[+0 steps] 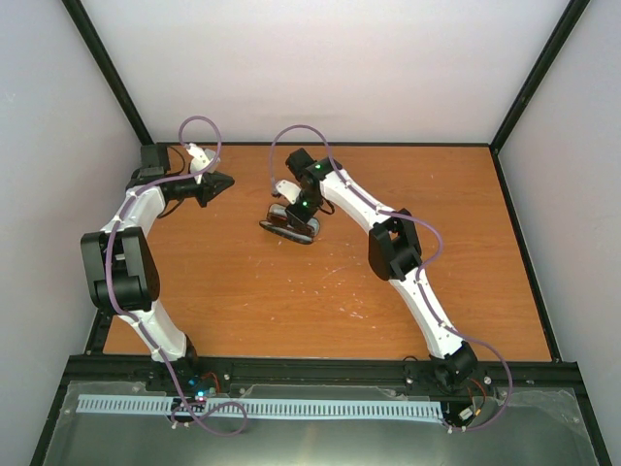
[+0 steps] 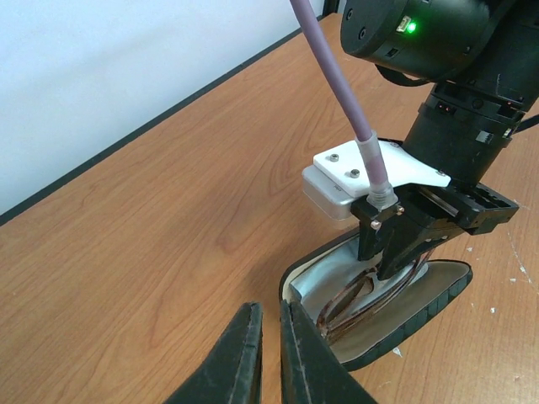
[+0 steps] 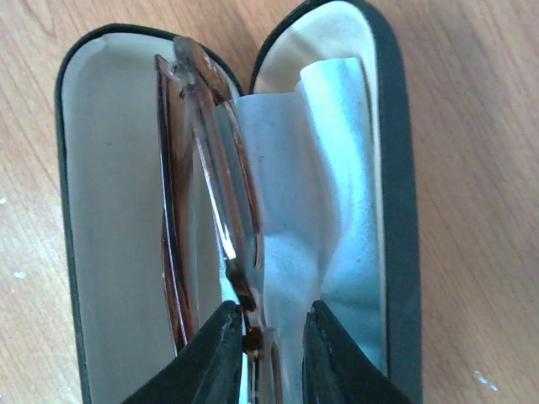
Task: Organize the sunglasses
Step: Place the sunglasses in the sunglasses case.
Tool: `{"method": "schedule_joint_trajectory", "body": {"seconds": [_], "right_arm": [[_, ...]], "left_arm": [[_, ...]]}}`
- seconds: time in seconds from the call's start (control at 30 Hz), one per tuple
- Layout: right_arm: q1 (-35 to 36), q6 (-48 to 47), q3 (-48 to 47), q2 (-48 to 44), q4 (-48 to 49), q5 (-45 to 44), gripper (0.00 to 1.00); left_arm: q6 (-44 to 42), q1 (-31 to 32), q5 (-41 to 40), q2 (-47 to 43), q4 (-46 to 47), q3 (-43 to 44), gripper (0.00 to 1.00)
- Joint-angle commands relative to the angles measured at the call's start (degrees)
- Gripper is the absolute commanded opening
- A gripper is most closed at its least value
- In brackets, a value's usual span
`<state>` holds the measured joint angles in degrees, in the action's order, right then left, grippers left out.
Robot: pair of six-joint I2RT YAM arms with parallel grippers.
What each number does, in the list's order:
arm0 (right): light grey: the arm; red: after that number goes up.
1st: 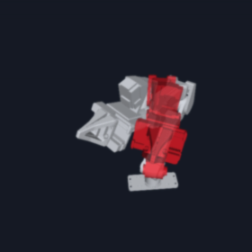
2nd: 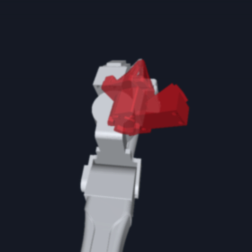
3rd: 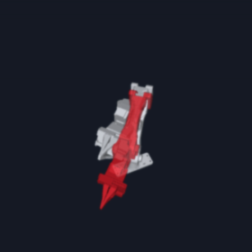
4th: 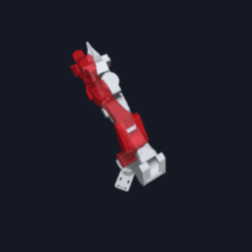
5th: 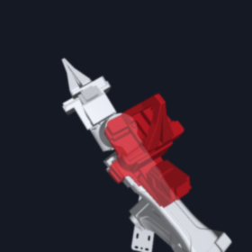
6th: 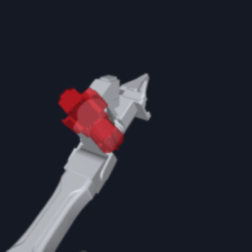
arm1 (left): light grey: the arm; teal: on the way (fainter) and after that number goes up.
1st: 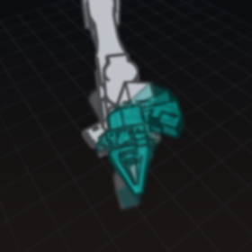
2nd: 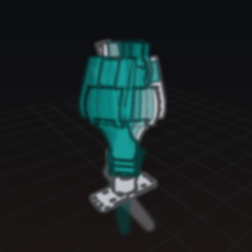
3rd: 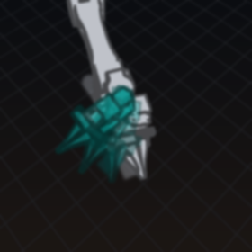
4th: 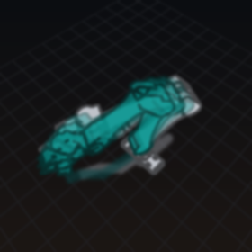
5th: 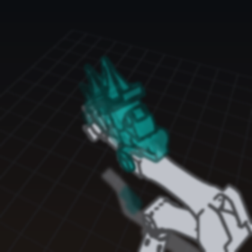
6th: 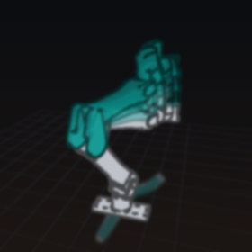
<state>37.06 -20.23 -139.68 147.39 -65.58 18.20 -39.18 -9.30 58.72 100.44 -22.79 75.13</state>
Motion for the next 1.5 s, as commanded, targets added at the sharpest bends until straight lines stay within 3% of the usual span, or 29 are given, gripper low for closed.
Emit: {"method": "schedule_joint_trajectory", "body": {"seconds": [0.0, 0.17, 0.23, 0.37, 0.47, 0.63, 0.9, 1.47], "right_arm": [[0.3, 0.67, -1.63, 1.24, 1.25, -3.53, 0.2], [0.3, 0.95, -1.68, 1.1, 2.18, -6.19, 0.14], [0.3, 1.42, -1.65, 1.06, 2.48, -6.83, 0.2], [0.39, 1.69, -1.67, 0.48, 2.81, -8.91, 0.2], [0.38, 1.93, -1.61, -0.35, 3.8, -11.44, 0.28], [0.51, 1.73, -1.13, -1.88, 5.85, -12.5, 0.29], [0.79, 1.03, 1.05, -3.36, 6.12, -9.99, 0.26], [1.0, 2.23, 5.41, -8.06, 6.74, -13.02, 0.27]], "left_arm": [[-1.12, -0.55, 1.93, 0.29, 0.88, 0.27, 0.1], [-0.75, -0.57, 2.18, 0.39, 1.16, 0.25, 0.11], [-0.5, -0.61, 2.35, 0.37, 1.38, 0.31, 0.11], [-0.37, -0.6, 2.37, 0.39, 1.43, 0.26, 0.11], [-0.3, -0.56, 2.57, 0.28, 1.42, 0.14, 0.11], [0.02, -0.57, 2.63, 0.27, 1.67, 0.06, 0.11], [0.08, -0.55, 2.8, 0.1, 2.04, -0.18, 0.1], [0.16, -0.56, 3.23, -0.45, 2.13, -0.26, 0.11]]}}
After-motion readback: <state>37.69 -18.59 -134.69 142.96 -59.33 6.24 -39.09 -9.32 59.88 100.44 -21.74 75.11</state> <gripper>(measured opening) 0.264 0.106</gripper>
